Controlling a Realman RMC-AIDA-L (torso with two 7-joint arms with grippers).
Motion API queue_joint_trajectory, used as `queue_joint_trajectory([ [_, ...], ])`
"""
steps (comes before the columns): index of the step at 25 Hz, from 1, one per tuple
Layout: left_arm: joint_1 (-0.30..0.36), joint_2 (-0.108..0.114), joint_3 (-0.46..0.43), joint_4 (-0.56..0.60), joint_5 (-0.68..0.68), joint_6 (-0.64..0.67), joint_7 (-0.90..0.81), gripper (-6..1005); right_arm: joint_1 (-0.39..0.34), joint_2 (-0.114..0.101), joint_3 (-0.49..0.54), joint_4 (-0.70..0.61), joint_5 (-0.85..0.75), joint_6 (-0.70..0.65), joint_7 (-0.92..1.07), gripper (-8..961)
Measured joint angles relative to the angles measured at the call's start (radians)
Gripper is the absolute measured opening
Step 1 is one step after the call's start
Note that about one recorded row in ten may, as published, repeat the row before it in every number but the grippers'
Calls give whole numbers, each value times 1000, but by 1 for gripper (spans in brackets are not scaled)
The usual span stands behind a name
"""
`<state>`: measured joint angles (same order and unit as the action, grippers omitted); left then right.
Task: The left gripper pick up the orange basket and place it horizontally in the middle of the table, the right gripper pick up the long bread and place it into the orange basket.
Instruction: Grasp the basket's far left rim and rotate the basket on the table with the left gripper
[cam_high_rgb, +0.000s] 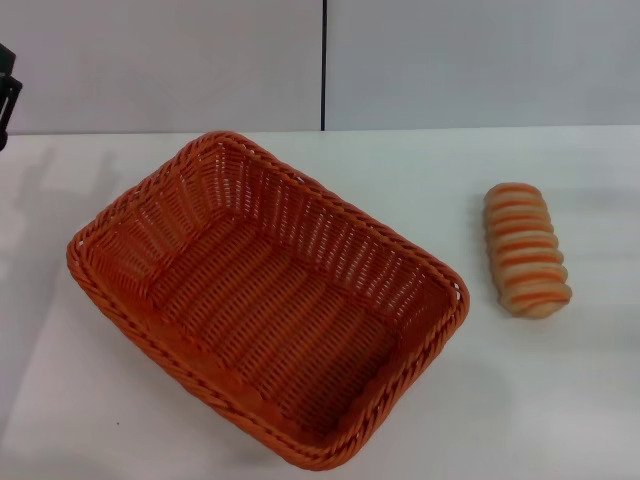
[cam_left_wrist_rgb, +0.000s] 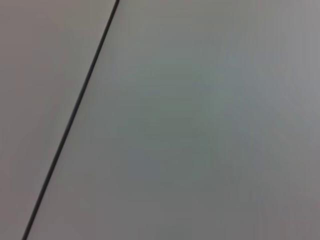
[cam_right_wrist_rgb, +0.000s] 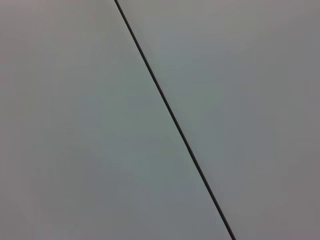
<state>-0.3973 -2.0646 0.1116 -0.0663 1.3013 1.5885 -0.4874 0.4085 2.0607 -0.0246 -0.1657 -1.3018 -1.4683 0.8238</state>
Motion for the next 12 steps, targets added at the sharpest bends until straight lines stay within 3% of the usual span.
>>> queue_joint_trajectory([
  [12,-9,0,8,2,12,-9,-19,796,-9,5,0,-10,3,24,-14,624],
])
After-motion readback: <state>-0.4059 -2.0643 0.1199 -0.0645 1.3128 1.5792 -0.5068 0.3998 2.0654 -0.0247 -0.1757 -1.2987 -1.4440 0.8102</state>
